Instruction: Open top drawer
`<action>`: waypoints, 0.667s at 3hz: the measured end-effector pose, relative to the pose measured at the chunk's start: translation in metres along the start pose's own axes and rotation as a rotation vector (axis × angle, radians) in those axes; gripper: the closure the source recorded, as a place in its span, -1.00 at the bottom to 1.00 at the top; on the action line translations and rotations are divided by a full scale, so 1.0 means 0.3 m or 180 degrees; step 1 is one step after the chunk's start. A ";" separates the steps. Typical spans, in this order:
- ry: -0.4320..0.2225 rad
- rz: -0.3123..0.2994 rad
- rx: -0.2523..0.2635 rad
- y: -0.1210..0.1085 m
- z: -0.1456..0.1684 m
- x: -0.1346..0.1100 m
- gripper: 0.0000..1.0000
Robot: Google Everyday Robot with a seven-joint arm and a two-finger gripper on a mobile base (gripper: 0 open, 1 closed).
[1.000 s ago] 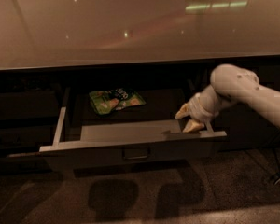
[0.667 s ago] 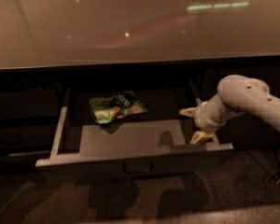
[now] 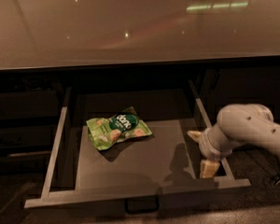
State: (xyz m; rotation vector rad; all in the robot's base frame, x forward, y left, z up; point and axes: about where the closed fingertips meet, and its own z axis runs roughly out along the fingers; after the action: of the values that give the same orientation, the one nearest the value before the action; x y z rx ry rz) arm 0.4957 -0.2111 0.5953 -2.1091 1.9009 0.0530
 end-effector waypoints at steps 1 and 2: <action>0.0183 0.0132 -0.0144 0.111 0.023 0.023 -1.00; 0.0308 0.0220 -0.0250 0.188 0.033 0.034 -1.00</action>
Offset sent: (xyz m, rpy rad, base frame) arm -0.1450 -0.0307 -0.0709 -0.2576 0.2364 -0.1852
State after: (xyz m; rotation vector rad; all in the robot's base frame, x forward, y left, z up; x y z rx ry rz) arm 0.4435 -0.2230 0.5725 -2.1318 2.0595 0.0419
